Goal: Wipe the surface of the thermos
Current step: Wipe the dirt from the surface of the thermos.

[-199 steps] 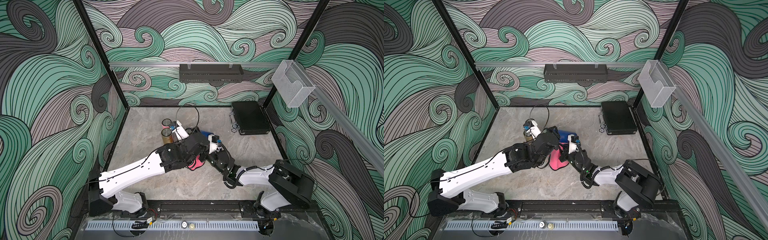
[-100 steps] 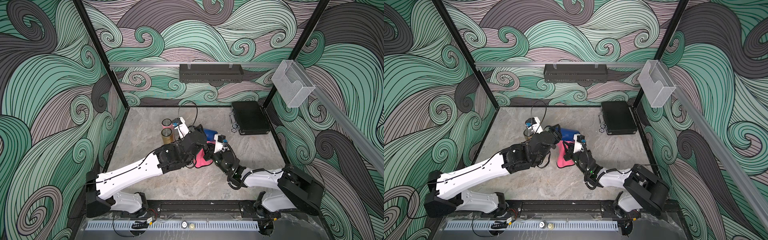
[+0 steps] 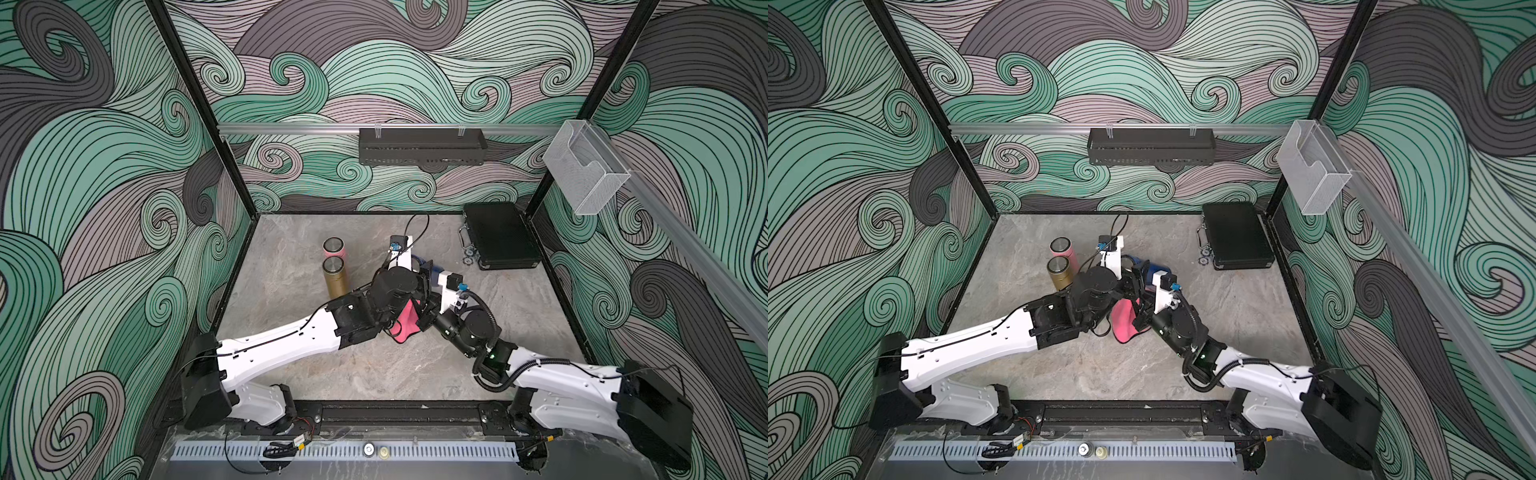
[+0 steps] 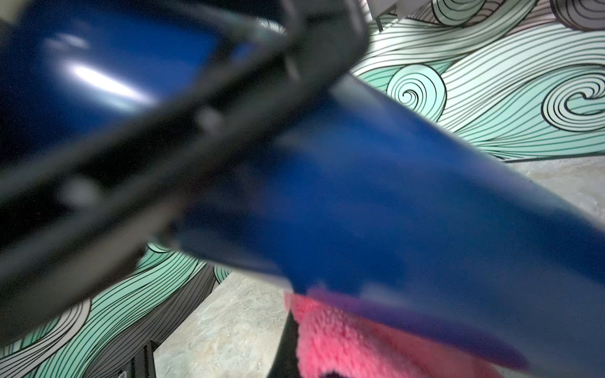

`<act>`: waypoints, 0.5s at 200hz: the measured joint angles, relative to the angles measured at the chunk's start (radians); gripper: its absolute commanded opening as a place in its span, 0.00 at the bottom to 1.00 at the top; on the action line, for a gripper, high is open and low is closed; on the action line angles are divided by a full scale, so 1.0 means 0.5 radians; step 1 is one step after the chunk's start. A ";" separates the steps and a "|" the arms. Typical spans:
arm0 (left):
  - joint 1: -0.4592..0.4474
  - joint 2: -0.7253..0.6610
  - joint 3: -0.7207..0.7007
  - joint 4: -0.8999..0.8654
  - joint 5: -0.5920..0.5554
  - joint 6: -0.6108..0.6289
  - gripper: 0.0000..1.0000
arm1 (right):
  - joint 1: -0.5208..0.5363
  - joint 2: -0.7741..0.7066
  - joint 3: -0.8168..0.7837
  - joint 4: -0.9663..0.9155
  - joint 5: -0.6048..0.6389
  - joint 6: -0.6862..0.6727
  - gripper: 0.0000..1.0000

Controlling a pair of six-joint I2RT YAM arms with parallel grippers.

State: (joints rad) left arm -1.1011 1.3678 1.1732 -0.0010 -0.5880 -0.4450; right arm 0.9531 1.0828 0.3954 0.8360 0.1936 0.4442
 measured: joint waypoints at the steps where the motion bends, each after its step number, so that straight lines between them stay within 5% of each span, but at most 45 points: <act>1: 0.000 0.001 0.000 0.004 0.003 0.005 0.00 | 0.000 -0.005 0.000 -0.005 0.000 -0.001 0.00; 100: 0.012 -0.004 0.005 0.016 0.110 0.301 0.00 | -0.105 -0.182 -0.428 -0.150 0.295 0.056 0.00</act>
State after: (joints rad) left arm -1.0950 1.3659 1.1755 0.0071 -0.5331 -0.2943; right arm 0.9009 0.9916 0.1814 0.7609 0.3412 0.4725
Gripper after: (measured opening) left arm 0.653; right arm 0.061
